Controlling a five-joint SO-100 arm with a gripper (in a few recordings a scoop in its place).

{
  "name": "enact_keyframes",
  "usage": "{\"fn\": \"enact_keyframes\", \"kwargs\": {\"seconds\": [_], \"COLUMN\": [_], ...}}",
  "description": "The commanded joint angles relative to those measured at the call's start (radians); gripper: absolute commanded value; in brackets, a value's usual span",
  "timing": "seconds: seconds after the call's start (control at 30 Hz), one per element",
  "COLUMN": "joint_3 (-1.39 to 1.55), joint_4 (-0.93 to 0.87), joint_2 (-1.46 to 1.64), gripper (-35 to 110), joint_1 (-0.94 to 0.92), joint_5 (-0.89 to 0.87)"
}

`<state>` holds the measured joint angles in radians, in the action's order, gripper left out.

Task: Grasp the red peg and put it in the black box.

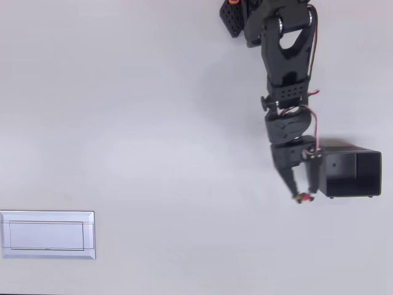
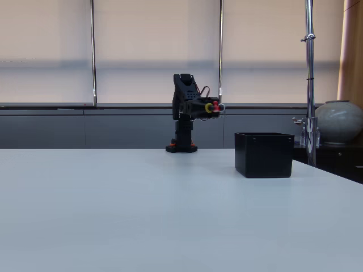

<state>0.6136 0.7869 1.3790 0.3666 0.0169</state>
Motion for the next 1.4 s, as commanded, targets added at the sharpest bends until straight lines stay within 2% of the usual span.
{"fn": "enact_keyframes", "kwargs": {"seconds": [0.0, 0.4, 0.9, 1.13, 1.37], "joint_3": [0.037, 0.156, 0.221, 0.181, 0.166], "joint_4": [0.017, 0.078, 0.078, 0.149, 0.173], "joint_2": [-0.060, 0.117, 0.225, 0.225, 0.219], "gripper": [0, 0, 0, 16, 19], "joint_1": [0.081, 0.210, 0.215, 0.209, 0.206], "joint_5": [-0.009, -0.035, -0.031, -0.031, -0.037]}}
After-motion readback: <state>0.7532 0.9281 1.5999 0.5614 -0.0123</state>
